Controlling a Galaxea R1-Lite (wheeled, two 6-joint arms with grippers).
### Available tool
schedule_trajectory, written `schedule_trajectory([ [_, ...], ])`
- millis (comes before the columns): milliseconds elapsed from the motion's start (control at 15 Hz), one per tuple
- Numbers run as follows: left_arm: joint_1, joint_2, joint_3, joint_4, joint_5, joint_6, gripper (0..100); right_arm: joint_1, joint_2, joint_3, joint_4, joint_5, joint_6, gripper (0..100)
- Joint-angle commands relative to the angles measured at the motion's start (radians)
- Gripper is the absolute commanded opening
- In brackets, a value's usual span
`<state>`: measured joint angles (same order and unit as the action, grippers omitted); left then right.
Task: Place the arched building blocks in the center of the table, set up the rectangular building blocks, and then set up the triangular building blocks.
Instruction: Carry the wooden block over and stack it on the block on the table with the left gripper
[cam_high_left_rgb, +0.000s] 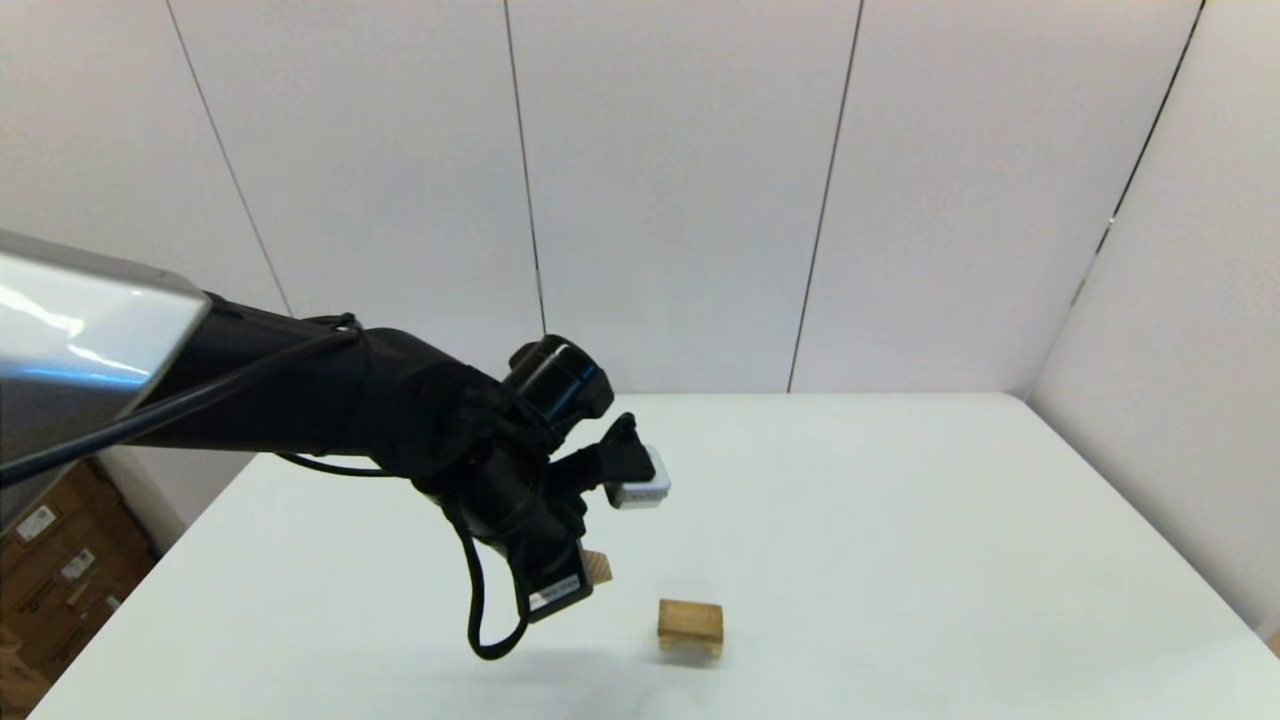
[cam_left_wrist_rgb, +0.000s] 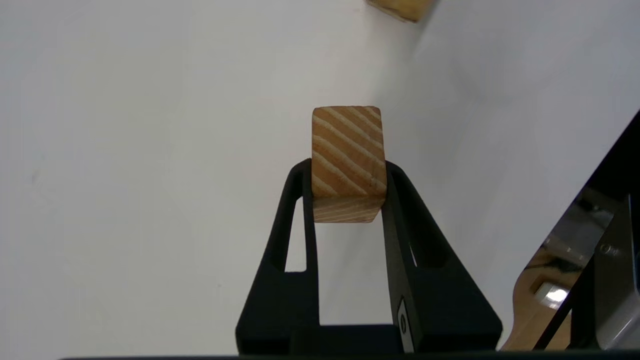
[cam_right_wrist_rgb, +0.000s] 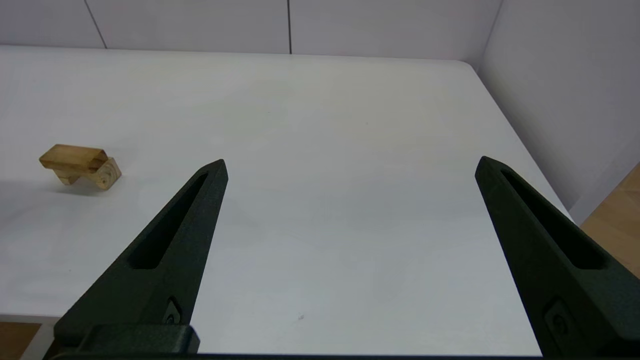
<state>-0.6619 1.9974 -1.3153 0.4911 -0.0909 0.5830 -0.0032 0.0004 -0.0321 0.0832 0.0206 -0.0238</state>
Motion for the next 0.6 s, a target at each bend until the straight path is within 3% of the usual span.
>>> schedule_trajectory([
  [67,-0.048,0.087,0.001,0.009,0.0,0.075,0,0.0,-0.002,0.0,0.0,0.001,-0.001,100],
  [400,-0.088,0.127,-0.009,0.003,-0.006,0.202,0,0.0,-0.002,0.0,0.0,0.001,-0.001,100],
  [600,-0.093,0.136,-0.048,0.003,-0.063,0.21,0,0.0,-0.002,0.0,0.001,0.001,-0.001,100],
])
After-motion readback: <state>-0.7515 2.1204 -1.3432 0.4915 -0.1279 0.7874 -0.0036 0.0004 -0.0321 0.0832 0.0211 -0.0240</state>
